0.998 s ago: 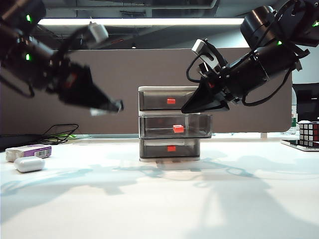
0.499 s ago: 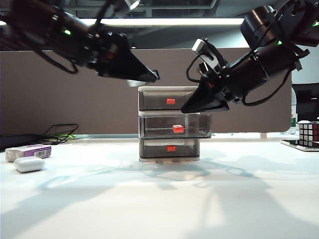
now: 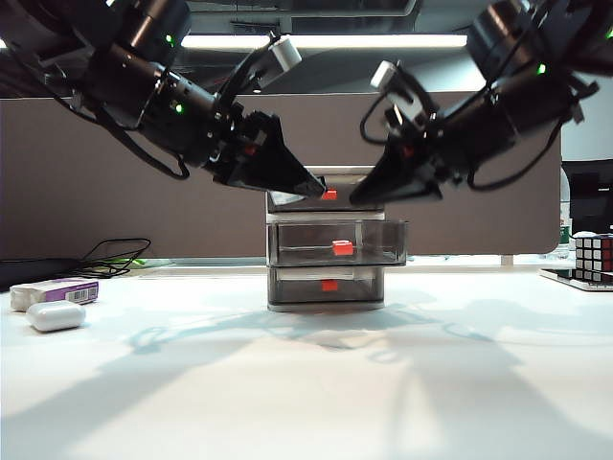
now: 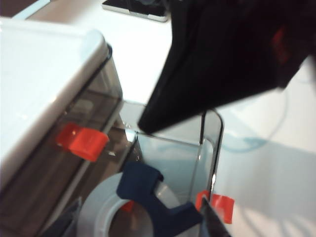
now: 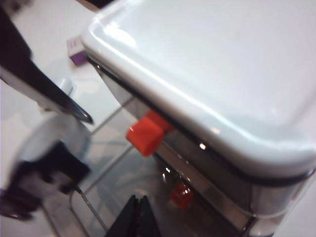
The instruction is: Open the second layer of the drawer on the table, pick up the transparent tape on the table and put it in, and finally close the drawer.
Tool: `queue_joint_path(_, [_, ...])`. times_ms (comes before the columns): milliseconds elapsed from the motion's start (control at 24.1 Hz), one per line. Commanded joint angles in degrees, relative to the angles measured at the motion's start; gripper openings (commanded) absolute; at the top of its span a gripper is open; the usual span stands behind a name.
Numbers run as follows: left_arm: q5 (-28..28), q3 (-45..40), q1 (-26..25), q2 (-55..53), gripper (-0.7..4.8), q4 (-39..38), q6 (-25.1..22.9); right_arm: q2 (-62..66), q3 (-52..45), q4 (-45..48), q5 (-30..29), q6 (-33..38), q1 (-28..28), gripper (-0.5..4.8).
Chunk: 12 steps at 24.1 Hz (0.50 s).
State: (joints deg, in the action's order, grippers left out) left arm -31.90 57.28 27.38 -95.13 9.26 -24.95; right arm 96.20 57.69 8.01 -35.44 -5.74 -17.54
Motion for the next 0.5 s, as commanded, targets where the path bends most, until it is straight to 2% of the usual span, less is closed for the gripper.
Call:
queue_joint_path(42, [-0.2, 0.52, 0.5, -0.94, -0.03, 0.72, 0.44, -1.7, 0.28, 0.83, -0.07, -0.37, 0.0, -0.05])
queue_joint_path(166, [-0.15, 0.52, 1.16, -1.18, 0.16, 0.7, 0.42, -1.95, 0.26, 0.48, -0.09, -0.33, -0.02, -0.05])
queue_joint_path(291, [0.68, 0.55, 1.25, -1.51, 1.55, 0.72, 0.59, -1.97, 0.26, -0.52, -0.09, -0.35, -0.02, -0.05])
queue_joint_path(374, [1.27, 0.52, 1.25, -1.73, 2.22, 0.7, 1.75, -1.99, 0.26, -0.96, -0.13, -0.37, -0.02, -0.05])
queue_joint_path(499, [1.22, 0.52, 1.25, -1.86, 2.5, 0.74, 1.81, -2.14, 0.26, -1.27, -0.33, -0.37, -0.02, -0.05])
